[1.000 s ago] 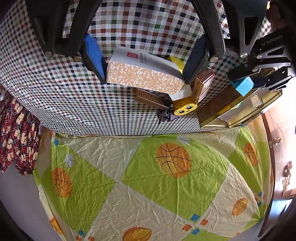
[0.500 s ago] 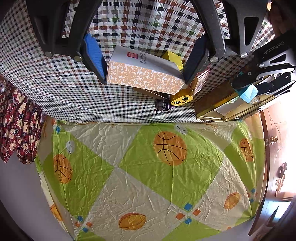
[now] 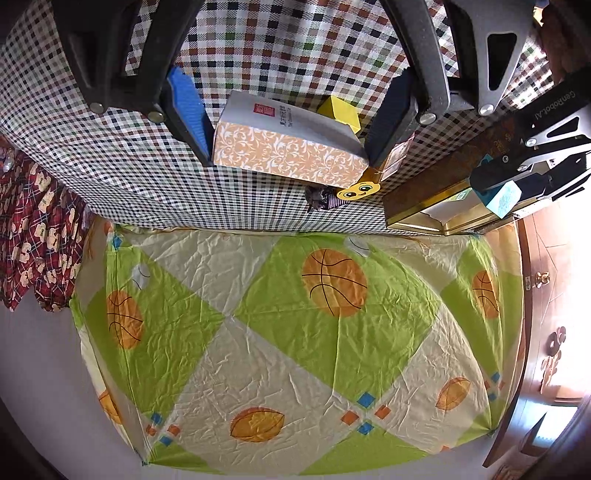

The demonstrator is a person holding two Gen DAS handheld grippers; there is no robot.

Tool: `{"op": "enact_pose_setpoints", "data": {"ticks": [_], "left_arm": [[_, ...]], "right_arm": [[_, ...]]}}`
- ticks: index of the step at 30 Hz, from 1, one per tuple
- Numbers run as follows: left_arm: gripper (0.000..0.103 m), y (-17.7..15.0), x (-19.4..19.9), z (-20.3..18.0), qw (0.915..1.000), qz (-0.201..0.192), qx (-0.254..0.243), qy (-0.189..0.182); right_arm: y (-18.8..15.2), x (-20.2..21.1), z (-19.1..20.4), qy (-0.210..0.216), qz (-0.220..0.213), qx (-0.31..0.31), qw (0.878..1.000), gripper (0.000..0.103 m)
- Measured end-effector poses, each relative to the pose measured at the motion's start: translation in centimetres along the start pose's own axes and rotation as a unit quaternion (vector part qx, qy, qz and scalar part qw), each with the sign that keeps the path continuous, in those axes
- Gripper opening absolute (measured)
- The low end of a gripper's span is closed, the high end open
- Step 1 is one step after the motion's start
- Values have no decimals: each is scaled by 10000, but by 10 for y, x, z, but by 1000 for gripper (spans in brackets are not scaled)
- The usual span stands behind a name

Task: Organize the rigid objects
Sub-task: 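Lift the teal cube with the left tool while the right tool lifts the patterned box, then carry the teal cube over the tin with the left tool while the right tool carries the patterned box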

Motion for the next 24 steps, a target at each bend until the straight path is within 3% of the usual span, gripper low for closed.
{"op": "enact_pose_setpoints", "data": {"ticks": [24], "left_arm": [[42,2,12,17,9979,-437,467,106]], "right_arm": [[2,13,6,-201,-380,121,9990,82]]}}
Point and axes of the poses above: each gripper's, at about its wrist camera, not at the fingertips, and x roughly against the way its jaws point, z to its left, y to its top, the point moved 1 cm from there along -x, roughly the way its jaws point, and after that the axes turned 14 degrees about y, right-handed, at the moved point
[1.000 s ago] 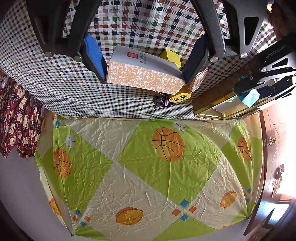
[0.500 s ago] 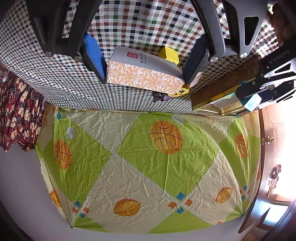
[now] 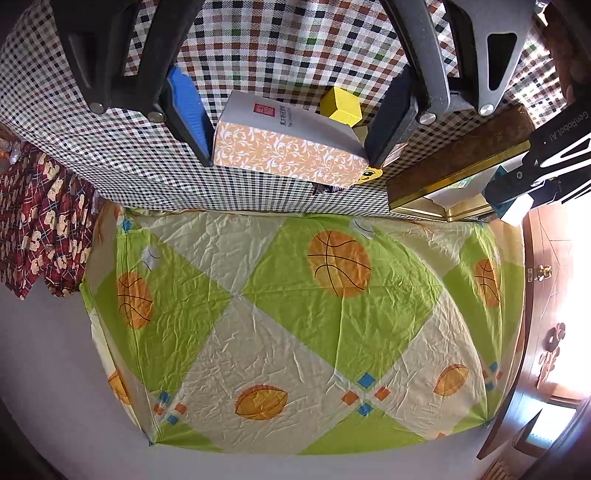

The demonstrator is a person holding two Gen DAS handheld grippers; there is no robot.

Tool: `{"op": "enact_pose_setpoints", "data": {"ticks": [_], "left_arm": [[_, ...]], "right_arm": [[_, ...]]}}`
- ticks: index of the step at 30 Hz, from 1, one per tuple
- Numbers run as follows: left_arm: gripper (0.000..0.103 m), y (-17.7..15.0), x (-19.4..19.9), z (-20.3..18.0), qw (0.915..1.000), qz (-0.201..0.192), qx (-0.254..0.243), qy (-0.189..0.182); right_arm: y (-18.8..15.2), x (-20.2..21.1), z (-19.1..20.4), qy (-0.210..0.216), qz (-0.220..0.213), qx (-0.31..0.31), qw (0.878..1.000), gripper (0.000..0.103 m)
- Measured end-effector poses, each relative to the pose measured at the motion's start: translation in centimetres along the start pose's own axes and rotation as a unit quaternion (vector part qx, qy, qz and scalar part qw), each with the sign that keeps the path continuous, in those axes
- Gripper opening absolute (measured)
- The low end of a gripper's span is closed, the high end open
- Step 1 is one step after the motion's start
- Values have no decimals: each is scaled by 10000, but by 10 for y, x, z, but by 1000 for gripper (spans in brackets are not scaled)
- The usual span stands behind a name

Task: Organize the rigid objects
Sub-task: 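Carry the teal cube over the tin with the left tool while the right tool carries the patterned box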

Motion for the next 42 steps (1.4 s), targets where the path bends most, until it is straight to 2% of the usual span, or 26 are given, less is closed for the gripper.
{"op": "enact_pose_setpoints", "data": {"ticks": [18,25,42], "left_arm": [[42,1,3,9,9997,-57,232,0],[42,1,0,22,9989,2,453,72],[42,-1,-1,47,9976,-57,611,326]], "right_arm": [[1,-2,27,107,-150,92,9998,82],[1,-6,35,137,-108,98,9998,82],[3,-17,73,396,0,298,9988,82]]}}
Point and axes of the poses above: each gripper's, at about its wrist camera, not at the fingertips, and x roughly against the way its jaws point, z to its left, y to its top, the point moved 1 cm from there along -x, roughly the way its jaws point, and after that the axes turned 14 degrees about y, right-handed, at the moved point
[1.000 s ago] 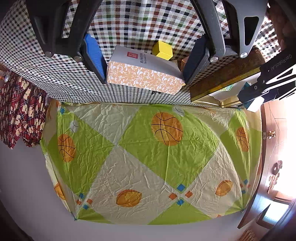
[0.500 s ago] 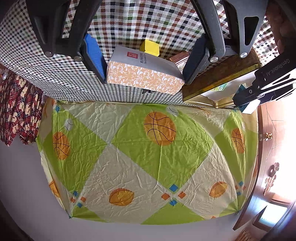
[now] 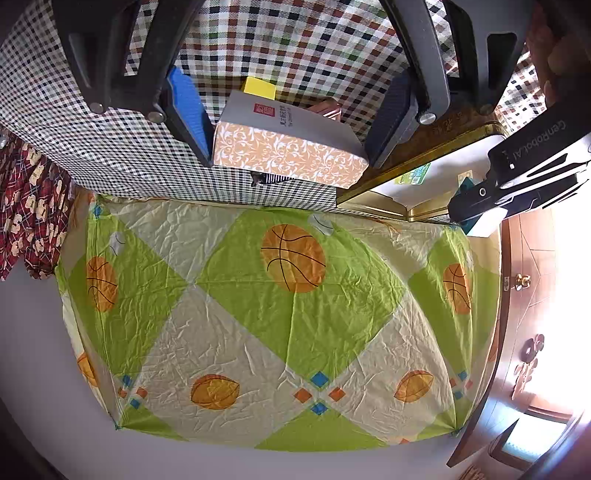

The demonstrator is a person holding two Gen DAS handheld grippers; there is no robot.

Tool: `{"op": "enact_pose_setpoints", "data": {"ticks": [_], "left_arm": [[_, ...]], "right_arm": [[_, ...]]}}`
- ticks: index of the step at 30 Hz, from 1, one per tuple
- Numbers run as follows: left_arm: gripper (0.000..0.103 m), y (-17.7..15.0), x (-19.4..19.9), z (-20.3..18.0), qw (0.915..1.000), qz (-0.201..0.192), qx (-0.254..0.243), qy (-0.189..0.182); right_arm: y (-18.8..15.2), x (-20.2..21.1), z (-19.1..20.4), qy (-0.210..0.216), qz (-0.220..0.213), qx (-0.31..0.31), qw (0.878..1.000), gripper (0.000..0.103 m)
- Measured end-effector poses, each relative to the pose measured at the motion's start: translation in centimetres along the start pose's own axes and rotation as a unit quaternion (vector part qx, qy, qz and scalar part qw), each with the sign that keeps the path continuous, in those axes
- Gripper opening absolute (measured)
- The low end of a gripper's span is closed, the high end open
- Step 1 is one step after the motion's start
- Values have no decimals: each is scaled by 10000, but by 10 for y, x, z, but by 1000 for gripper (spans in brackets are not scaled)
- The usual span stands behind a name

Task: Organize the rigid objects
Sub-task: 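Carry the teal cube over the tin with the left tool while the right tool carries the patterned box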

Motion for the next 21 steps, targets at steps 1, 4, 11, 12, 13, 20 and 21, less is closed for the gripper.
{"op": "enact_pose_setpoints", "data": {"ticks": [1,4,11,12,13,20,21], "left_arm": [[42,0,0,2,10000,-2,8,16],[42,1,-2,8,10000,12,52,68],[42,1,-5,19,9998,74,95,161],[42,1,-6,20,9998,81,106,173],[42,1,-6,22,9997,87,120,184],[42,1,-9,33,9992,113,158,344],[42,1,-10,35,9991,111,162,364]], "right_arm": [[0,-1,2,20,5,12,10000,82],[0,-3,8,75,21,45,10000,82],[2,-9,17,229,84,37,9997,82],[2,-10,17,250,94,26,9996,82],[2,-10,18,272,104,11,9996,82],[4,-17,25,424,194,-39,9989,82],[4,-18,26,440,203,-35,9988,82]]}}
Point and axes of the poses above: each gripper's, at about its wrist camera, not at the fingertips, and x roughly against the way its jaws point, z to its left, y to its top, the point moved 1 cm from there along -x, roughly the way its jaws point, and after that the axes turned 14 degrees about y, right-handed, at the moved point
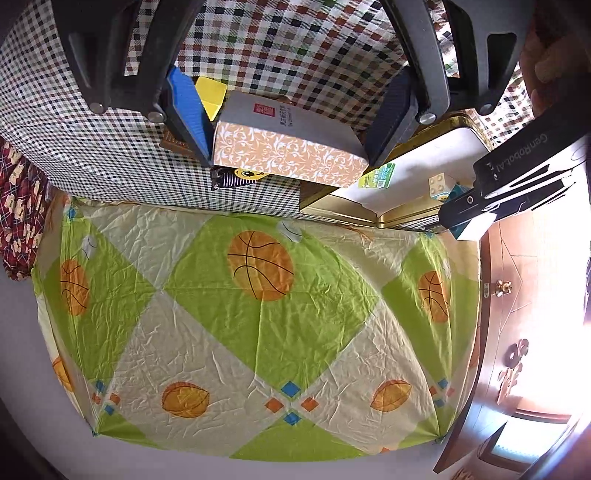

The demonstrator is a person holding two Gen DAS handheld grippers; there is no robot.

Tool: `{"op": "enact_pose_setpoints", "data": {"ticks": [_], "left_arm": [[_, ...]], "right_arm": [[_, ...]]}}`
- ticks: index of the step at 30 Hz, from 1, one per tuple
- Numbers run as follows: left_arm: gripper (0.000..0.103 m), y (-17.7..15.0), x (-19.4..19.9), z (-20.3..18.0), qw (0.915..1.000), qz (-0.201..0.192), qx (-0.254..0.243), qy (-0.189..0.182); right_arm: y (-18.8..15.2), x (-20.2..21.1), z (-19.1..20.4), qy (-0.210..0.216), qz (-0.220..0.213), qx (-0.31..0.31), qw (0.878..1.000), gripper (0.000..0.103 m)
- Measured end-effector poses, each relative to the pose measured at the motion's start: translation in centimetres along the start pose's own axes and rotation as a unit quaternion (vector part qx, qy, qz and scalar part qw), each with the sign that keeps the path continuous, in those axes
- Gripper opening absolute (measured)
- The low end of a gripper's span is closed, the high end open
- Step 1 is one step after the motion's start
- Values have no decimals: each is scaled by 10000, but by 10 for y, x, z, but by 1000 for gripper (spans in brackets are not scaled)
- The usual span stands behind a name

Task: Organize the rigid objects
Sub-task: 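Carry the teal cube over the tin with the left tool while the right tool carries the patterned box, then release the teal cube into the tin with the left tool while the right tool releases the box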

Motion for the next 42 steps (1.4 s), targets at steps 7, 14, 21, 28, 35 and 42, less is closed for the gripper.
{"op": "enact_pose_setpoints", "data": {"ticks": [7,14,21,28,35,42], "left_arm": [[42,1,-3,8,9999,8,11,150],[42,2,-6,18,9996,39,74,252],[42,3,-9,29,9994,74,147,319],[42,4,-14,37,9989,124,170,427],[42,6,-20,49,9980,186,208,566],[42,8,-30,57,9974,337,76,630]], "right_arm": [[3,-10,10,169,103,-34,9998,82],[5,-17,19,341,173,-21,9993,82],[7,-22,26,478,221,-8,9986,82],[8,-26,32,588,278,28,9979,82],[9,-30,35,683,326,23,9971,82],[18,-36,39,864,404,41,9954,82]]}}
Point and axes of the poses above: each gripper's, at about its wrist camera, not at the fingertips, and x roughly against the way its jaws point, z to its left, y to its top, the point moved 1 cm from there along -x, roughly the way its jaws point, and after that the axes turned 14 degrees about y, right-handed, at the moved point
